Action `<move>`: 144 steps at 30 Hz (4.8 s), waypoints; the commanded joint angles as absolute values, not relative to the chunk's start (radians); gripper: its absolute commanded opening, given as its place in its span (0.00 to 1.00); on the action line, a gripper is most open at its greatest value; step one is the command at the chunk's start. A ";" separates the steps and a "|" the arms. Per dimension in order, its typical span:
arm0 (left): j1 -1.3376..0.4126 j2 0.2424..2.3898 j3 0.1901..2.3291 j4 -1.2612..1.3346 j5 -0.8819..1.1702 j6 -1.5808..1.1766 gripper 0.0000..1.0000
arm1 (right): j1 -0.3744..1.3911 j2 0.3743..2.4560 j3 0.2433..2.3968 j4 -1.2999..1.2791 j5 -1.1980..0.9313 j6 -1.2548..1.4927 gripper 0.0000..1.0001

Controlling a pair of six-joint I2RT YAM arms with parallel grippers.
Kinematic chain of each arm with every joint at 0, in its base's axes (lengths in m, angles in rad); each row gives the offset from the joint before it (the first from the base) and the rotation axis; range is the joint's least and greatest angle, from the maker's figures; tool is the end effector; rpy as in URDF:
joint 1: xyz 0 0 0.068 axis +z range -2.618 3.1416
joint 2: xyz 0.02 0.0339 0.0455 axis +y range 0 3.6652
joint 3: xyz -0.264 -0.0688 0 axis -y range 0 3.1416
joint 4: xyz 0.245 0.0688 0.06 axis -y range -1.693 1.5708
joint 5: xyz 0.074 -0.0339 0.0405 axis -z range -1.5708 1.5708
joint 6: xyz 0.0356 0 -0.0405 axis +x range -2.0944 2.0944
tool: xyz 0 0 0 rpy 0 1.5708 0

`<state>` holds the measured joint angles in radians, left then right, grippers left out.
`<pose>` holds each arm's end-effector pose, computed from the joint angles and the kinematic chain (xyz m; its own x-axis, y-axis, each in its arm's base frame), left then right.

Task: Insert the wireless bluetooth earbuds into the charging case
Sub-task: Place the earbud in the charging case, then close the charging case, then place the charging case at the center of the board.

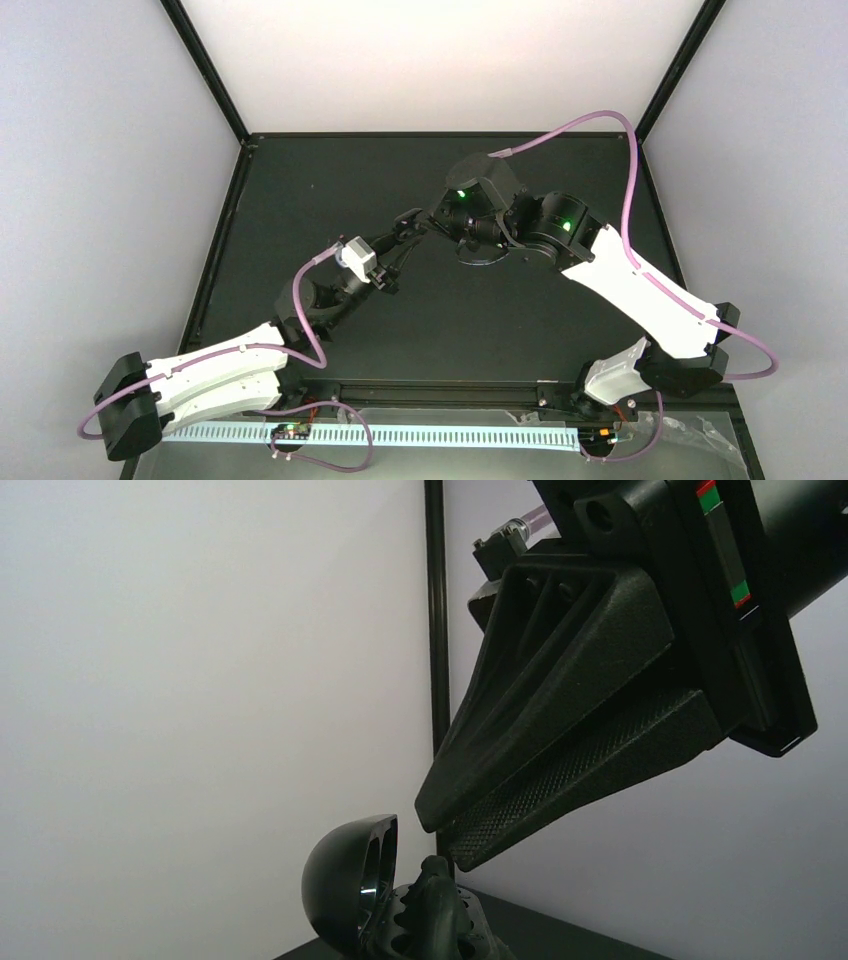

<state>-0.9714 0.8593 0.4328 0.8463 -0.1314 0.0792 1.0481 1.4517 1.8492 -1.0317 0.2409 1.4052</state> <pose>0.1140 -0.1586 0.3113 0.2886 -0.2834 -0.9145 0.7305 0.6826 0.0190 0.1465 0.2373 0.4615 -0.7841 0.5578 -0.2722 0.1689 0.6138 0.7712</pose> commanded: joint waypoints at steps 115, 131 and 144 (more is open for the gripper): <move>-0.682 1.920 1.150 -0.023 0.346 -0.577 0.02 | 1.065 0.449 0.609 -0.729 0.477 0.798 0.78; -0.678 1.998 1.174 -0.034 0.372 -0.575 0.26 | 1.065 0.448 0.626 -0.735 0.493 0.774 0.78; -0.680 1.793 1.124 -0.095 0.224 -0.507 0.99 | 1.064 0.455 0.718 -0.754 0.538 0.675 0.80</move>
